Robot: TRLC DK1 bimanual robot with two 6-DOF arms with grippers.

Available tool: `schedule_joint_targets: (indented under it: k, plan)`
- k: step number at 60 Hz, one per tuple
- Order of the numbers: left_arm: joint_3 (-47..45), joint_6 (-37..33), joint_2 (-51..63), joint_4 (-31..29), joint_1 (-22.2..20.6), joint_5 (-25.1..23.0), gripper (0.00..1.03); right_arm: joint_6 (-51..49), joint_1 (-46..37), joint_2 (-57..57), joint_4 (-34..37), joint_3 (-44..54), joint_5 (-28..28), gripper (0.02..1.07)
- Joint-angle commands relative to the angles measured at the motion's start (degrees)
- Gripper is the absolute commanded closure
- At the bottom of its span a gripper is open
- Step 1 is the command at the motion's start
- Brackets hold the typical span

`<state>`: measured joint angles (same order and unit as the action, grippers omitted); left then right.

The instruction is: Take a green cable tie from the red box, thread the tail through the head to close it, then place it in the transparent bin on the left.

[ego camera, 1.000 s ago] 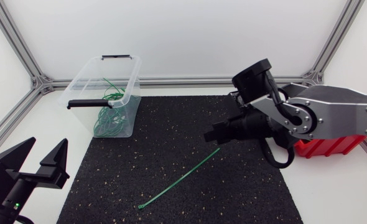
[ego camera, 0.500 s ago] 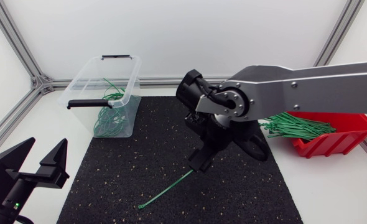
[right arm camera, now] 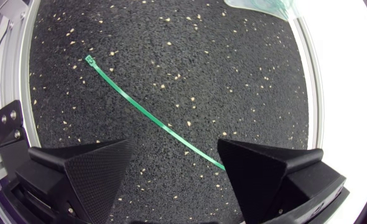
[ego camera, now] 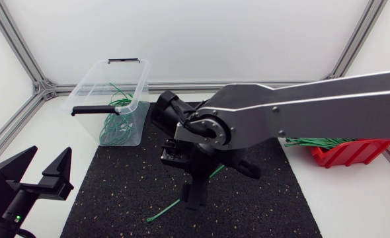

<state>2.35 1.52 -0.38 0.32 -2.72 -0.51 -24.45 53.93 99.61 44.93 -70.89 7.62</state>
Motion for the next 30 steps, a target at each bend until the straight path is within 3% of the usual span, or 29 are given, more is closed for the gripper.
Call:
schedule_joint_targets:
  k: [1, 17, 22, 30]
  plan:
    - [-2.1, 0.9, 0.1, -1.9, -0.2, 0.2, 0.04, -4.0, 1.6, 2.1, -0.1, -1.5, -1.6, 0.06]
    - [-2.2, 0.9, 0.1, -1.9, -0.1, 0.2, 0.04, -14.0, 3.3, 7.5, -0.9, -3.8, -7.6, 0.07]
    - [-2.2, 0.9, 0.1, -1.9, -0.1, 0.2, 0.04, -15.7, 3.2, 8.5, -1.9, -4.1, -8.8, 0.14]
    - [-2.2, 0.9, 0.1, -1.9, -0.2, 0.2, 0.04, -16.9, 3.2, 10.9, -2.0, -5.2, -10.4, 0.17]
